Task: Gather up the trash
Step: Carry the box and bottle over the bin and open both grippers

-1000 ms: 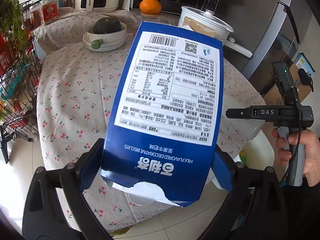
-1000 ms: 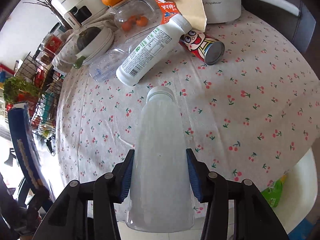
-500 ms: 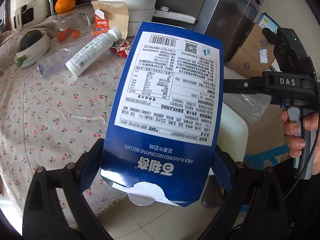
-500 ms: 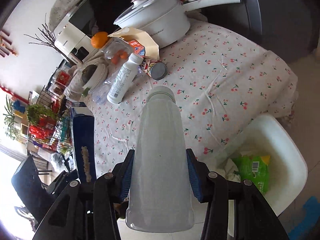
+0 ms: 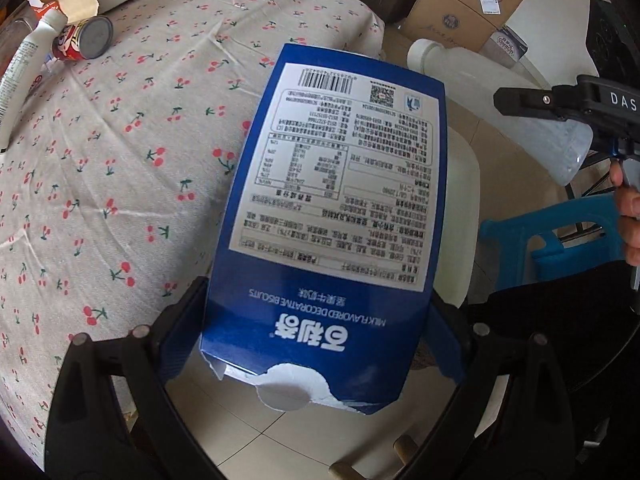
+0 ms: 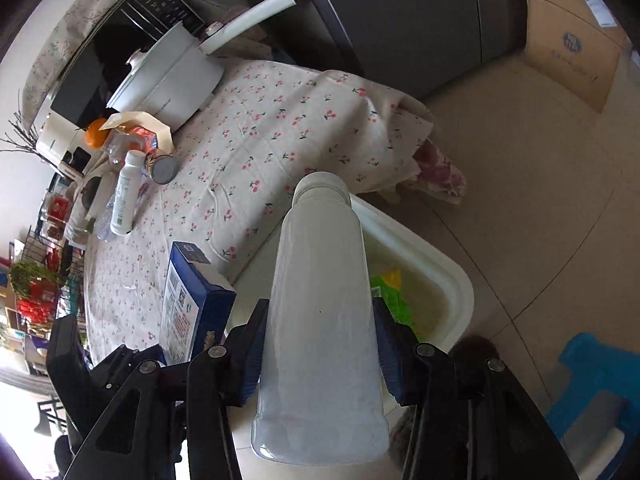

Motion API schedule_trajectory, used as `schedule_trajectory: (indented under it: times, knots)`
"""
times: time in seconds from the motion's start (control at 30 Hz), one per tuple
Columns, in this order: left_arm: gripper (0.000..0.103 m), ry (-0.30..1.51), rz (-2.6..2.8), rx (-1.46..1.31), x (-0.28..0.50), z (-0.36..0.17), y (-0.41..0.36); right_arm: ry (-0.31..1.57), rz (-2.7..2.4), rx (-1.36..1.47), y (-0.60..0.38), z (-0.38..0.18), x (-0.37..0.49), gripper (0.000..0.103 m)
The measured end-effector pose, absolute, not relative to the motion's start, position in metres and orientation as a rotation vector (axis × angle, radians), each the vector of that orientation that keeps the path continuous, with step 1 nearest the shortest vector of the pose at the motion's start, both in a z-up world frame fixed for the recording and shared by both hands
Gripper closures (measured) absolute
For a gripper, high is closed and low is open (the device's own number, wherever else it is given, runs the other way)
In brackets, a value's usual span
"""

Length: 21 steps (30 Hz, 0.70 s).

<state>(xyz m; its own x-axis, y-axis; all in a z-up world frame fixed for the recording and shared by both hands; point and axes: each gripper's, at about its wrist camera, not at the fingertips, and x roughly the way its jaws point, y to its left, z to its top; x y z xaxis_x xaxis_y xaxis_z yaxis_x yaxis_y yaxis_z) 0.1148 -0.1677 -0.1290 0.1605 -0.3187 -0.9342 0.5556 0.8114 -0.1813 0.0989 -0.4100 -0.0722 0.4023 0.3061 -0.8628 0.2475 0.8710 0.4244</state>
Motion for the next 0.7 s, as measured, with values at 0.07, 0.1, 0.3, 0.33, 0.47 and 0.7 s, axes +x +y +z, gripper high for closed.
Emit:
schedule_trajectory:
  times: [0.07,0.1,0.3,0.33,0.47,0.7]
  knots:
    - [0.007,1.281,-0.627,0.225,0.118,-0.136,-0.175,1.178,0.023,0.552,-0.417,-0.076,0.096,0.053]
    - [0.007,1.286,-0.627,0.223,0.117,-0.139,-0.178,1.18,0.016,0.554,-0.42,-0.078,0.095,0.053]
    - [0.007,1.25,-0.655,0.223,0.114,-0.141,-0.188,1.193,0.015,0.563,-0.422,-0.081,0.096,0.053]
    - [0.007,1.236,-0.664,0.225,0.115,-0.139,-0.187,1.193,0.015,0.562,-0.422,-0.081,0.096,0.053]
    - [0.007,1.215,-0.684,0.215,0.114,-0.132,-0.184,1.195,0.01,0.558,-0.421,-0.081,0.097,0.053]
    - [0.007,1.173,-0.636,0.198,0.11,-0.106,-0.15,1.222,0.006,0.535,-0.415,-0.087,0.099,0.053]
